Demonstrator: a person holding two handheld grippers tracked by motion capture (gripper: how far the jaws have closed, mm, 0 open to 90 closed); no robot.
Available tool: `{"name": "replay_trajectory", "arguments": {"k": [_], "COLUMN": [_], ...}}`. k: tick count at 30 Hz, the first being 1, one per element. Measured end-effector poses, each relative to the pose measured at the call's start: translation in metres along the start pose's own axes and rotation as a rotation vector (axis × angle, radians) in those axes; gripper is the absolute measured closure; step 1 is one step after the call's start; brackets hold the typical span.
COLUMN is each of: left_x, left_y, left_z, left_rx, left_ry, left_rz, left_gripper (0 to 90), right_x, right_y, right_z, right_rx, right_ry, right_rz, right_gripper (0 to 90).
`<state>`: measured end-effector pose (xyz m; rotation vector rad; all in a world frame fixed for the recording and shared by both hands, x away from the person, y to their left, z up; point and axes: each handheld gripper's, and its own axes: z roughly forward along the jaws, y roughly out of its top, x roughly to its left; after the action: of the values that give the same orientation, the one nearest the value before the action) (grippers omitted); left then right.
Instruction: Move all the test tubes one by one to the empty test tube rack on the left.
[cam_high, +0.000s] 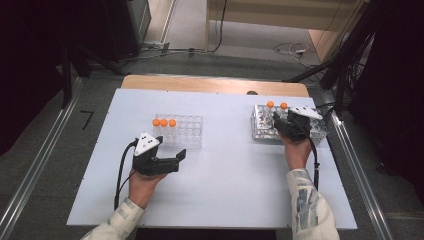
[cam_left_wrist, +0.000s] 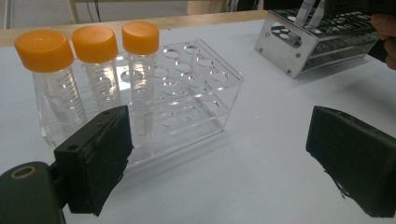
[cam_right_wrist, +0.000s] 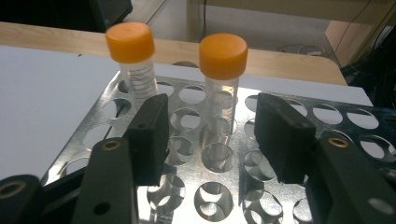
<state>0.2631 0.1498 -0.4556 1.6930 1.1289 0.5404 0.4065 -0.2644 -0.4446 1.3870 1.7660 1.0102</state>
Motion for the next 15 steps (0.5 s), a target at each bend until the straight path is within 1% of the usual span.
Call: {"name": "replay_trajectory", "arguments": {"k": [2,4,7,11,13,15], "left_x": [0.0,-0.001,-0.001,-0.002,-0.002,-0.002], "left_y": [0.0,-0.001,-0.001,-0.001,-0.001,-0.002], "left_z": [0.0,0.001,0.001,0.002,0.002,0.002], "left_rx": [0.002,0.002,0.004,0.008,0.008,0.009], "left_ry": [-0.002,-0.001,-0.003,-0.002,-0.002,-0.002], "left_rz": [-0.001,-0.002,0.002,0.001,0.002,0.003], "left_gripper": [7.5,7.5,7.5,7.5,7.5,7.5], "right_x": [-0.002,-0.003,-0.003,-0.005,-0.006,-0.007], "right_y": [-0.001,-0.003,-0.004,-0.004,-0.004,-0.004], "right_z": [0.005,0.008,0.011,0.014,0.015,0.017], "right_rx": [0.006,0.005,0.01,-0.012,-0.011,-0.009], "right_ry": [-0.009,-0.01,-0.018,-0.023,-0.02,-0.013], "right_rz": [0.007,0.016,0.006,0.021,0.035,0.039], "right_gripper": [47.9,49.8,52.1,56.9,58.6,59.9]}}
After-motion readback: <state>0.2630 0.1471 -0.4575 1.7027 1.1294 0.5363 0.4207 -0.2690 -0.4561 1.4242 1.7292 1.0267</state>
